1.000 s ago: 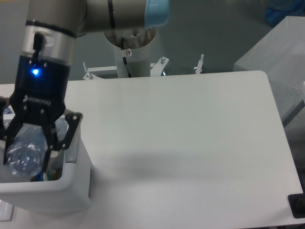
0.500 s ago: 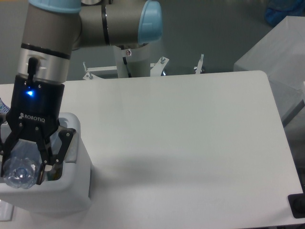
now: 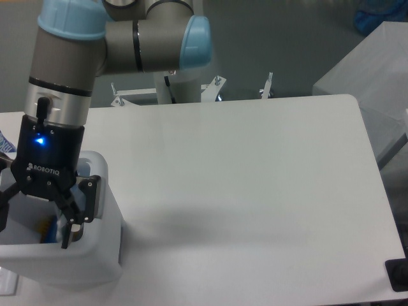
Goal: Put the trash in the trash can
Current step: 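Open the gripper to release the bottle into the bin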
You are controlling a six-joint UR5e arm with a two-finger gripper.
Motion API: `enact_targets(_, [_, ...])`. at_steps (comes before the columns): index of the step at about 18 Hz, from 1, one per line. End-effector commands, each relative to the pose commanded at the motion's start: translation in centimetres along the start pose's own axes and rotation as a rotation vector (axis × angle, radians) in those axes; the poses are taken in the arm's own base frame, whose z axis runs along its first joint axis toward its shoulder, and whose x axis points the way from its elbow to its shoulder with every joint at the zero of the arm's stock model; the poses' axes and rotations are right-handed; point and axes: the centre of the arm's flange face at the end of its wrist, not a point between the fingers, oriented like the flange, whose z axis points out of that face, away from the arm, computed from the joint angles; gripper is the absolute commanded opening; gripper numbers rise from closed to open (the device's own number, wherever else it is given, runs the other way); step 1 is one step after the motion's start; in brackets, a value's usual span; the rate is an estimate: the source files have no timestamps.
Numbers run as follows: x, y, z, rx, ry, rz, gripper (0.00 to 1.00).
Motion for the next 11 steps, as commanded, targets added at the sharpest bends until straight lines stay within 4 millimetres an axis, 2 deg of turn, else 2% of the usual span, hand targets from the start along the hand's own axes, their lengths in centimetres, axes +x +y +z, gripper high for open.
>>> enact_targets(2, [-1.7, 0.3, -0.1, -0.009, -0.025, 0.004, 1.00])
enact_targets(5, [-6.4, 0.9, -0.9, -0.030, -0.098, -0.033, 1.00])
enact_targets(8, [-8.8, 1.5, -2.4, -0.051, -0.134, 0.001, 1.00])
enact_targets(11, [-10.0, 2.0, -3.7, -0.099, -0.211, 0.059, 1.00])
